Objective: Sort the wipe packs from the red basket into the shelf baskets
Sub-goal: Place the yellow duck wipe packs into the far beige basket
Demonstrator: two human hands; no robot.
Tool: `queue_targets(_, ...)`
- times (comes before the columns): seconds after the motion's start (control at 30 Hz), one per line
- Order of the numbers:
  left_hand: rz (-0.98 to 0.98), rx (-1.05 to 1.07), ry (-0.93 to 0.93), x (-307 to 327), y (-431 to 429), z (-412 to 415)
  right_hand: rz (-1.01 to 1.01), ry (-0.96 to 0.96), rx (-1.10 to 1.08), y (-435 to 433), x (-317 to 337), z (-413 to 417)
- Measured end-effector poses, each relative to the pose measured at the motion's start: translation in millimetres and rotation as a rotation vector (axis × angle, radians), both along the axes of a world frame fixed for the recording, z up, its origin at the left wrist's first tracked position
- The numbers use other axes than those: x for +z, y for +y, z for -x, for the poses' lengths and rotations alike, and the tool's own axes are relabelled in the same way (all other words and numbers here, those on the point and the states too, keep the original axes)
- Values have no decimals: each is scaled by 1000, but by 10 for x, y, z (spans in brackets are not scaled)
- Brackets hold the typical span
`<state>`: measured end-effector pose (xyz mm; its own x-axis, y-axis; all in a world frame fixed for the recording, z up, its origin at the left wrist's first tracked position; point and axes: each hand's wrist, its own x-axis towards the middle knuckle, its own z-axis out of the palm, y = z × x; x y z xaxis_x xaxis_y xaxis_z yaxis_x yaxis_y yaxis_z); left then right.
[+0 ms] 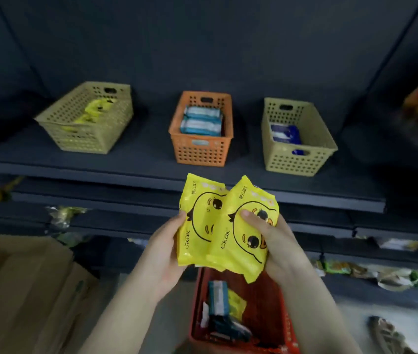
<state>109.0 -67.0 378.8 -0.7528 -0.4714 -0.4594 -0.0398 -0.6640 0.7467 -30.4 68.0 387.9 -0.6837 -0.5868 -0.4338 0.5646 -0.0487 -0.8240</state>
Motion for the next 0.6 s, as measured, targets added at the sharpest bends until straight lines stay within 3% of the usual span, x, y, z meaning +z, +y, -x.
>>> queue_targets(0.27, 186, 138, -67, 384, -1501, -809, 58, -70, 19, -1489, 422, -790)
queue_targets(0.4, 187, 249, 15, 504, -2198, -1499, 32, -12, -35, -2215, 585, -1048)
queue_targets(0.6, 241, 351, -15, 597, -3077, -1725, -29, 73, -114, -2972, 786, -1041)
